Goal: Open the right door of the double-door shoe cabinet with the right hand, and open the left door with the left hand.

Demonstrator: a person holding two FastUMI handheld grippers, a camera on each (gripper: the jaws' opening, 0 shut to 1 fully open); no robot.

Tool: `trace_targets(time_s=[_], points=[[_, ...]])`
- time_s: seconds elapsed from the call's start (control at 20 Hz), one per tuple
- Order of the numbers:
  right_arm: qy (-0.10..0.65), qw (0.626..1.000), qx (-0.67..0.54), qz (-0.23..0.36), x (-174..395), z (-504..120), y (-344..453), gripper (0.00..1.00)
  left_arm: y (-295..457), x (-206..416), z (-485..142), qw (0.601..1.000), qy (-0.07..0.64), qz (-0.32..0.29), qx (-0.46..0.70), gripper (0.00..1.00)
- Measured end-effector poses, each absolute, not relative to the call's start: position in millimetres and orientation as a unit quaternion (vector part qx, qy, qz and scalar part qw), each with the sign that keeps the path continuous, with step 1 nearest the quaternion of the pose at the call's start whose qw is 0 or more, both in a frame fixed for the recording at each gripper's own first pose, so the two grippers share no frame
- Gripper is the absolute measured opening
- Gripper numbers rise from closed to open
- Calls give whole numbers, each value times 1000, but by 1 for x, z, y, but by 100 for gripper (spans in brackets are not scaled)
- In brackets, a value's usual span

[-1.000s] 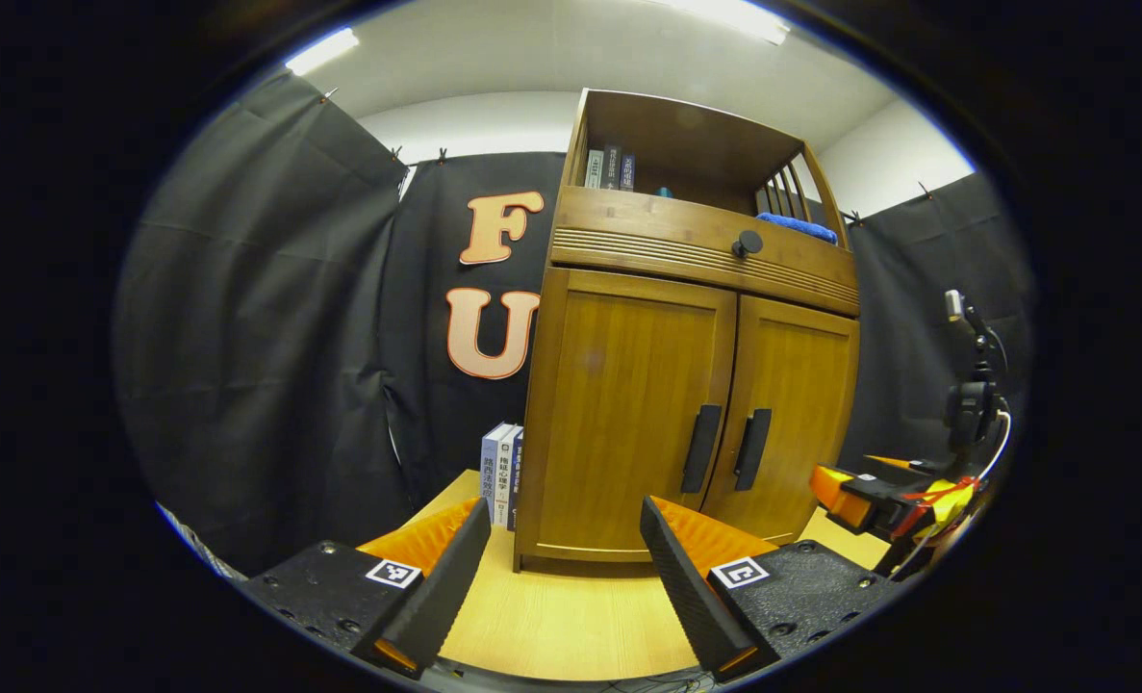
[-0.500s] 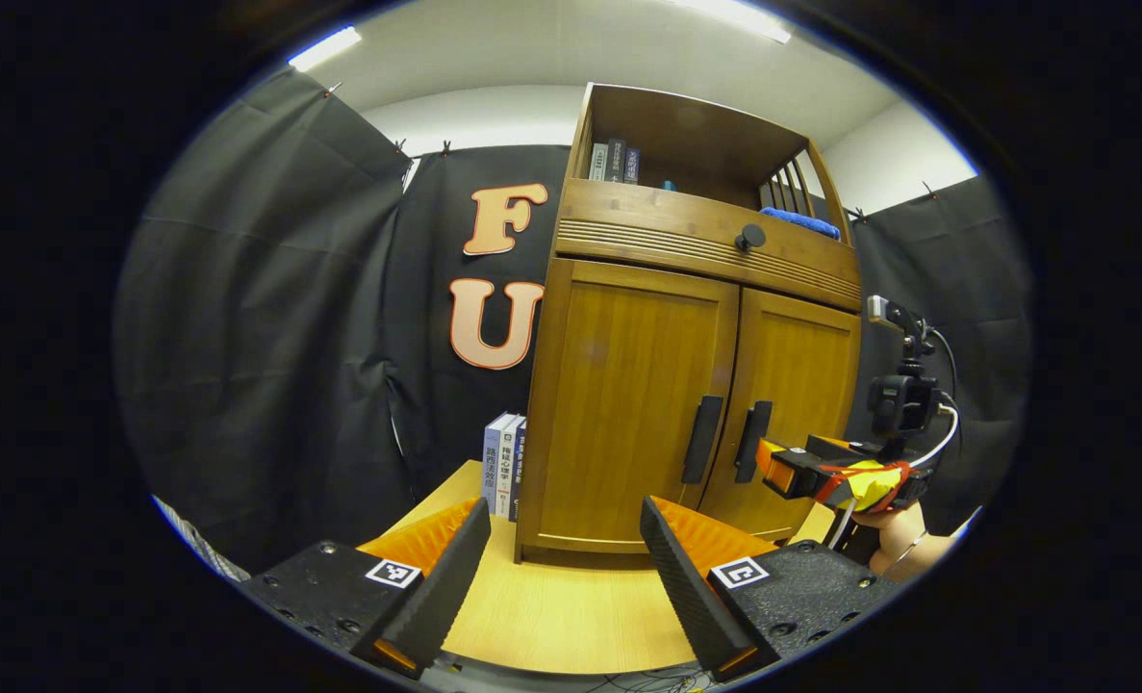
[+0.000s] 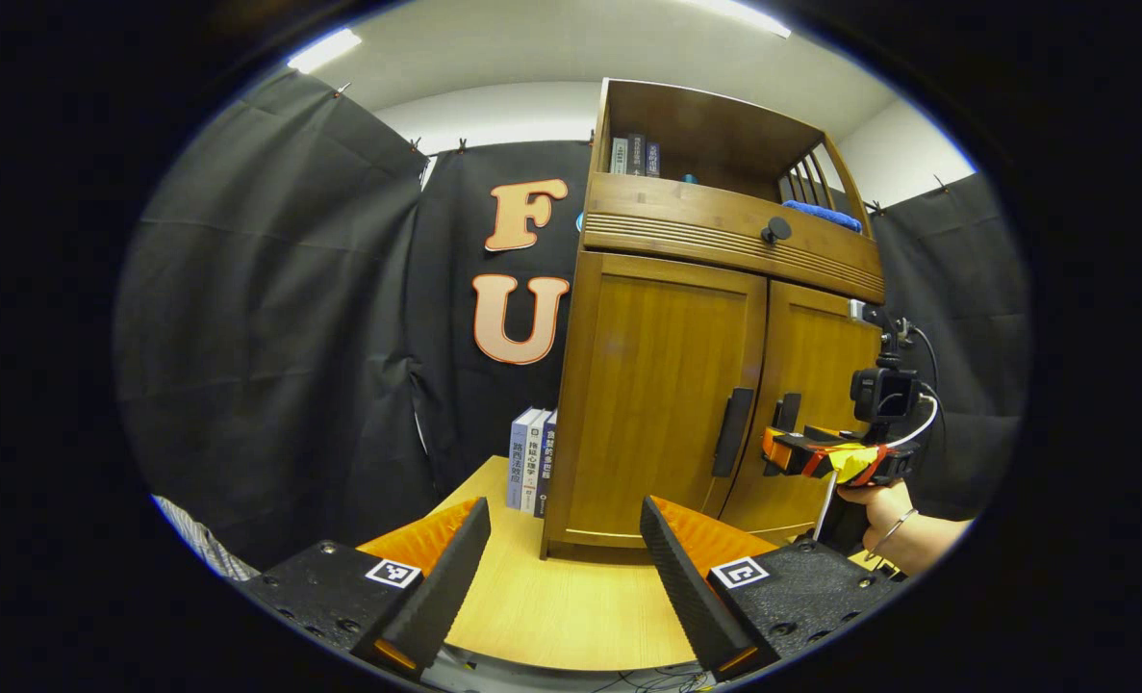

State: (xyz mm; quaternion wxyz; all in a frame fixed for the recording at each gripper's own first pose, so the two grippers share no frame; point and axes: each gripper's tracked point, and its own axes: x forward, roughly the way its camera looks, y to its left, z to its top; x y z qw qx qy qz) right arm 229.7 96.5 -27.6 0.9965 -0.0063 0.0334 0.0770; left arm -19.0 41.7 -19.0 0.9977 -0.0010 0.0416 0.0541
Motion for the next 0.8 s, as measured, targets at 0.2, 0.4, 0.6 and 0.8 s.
trace_targets(time_s=[0.2, 0.4, 0.6, 0.8], points=[[35, 996, -8, 76, 242, -29, 102, 67, 48, -16, -22, 997, 48, 62, -2, 95], [36, 997, -13, 65, 248, -30, 102, 43, 53, -14, -24, 996, 53, 68, -2, 92], [35, 997, -9, 70, 248, -31, 101, 39, 55, -11, -25, 996, 56, 73, -5, 95], [41, 996, -22, 73, 243, -32, 99, 36, 51, -12, -26, 996, 57, 72, -6, 95]])
